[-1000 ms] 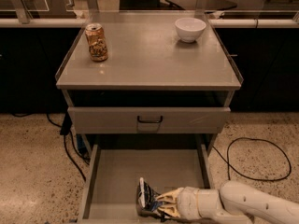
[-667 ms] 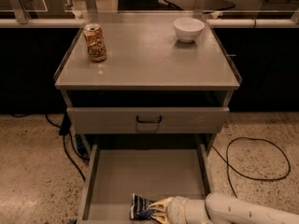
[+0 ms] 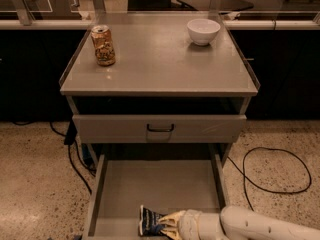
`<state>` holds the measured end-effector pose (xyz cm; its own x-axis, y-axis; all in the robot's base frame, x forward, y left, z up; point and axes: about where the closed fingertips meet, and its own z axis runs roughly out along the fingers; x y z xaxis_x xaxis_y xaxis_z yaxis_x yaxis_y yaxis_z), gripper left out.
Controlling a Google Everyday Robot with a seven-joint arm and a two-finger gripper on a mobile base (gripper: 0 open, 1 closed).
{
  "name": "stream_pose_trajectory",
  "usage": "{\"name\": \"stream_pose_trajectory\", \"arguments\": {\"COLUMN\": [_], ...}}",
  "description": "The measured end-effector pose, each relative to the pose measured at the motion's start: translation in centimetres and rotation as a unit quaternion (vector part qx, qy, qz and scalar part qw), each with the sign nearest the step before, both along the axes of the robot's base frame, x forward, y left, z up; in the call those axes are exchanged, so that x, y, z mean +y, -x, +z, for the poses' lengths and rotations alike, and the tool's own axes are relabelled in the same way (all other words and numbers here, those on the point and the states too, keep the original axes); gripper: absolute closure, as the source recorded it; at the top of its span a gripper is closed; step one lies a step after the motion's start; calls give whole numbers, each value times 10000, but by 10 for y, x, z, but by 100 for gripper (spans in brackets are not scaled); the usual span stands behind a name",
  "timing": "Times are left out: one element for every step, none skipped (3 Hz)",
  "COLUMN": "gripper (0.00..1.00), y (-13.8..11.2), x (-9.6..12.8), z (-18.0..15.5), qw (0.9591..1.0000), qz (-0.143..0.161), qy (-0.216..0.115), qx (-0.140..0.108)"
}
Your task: Place blue chip bag into middle drawer
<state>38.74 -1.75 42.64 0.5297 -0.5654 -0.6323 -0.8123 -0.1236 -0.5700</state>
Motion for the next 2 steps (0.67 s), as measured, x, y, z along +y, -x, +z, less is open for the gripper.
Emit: {"name": "stream_pose_trajectory", "arguments": {"gripper": [100,100], "y": [-55,-90], "x": [10,26], "z": [39,55], "qw": [9999,9999], "qz": [-30,21], "qy": [34,119], "qx": [-123,-35]}}
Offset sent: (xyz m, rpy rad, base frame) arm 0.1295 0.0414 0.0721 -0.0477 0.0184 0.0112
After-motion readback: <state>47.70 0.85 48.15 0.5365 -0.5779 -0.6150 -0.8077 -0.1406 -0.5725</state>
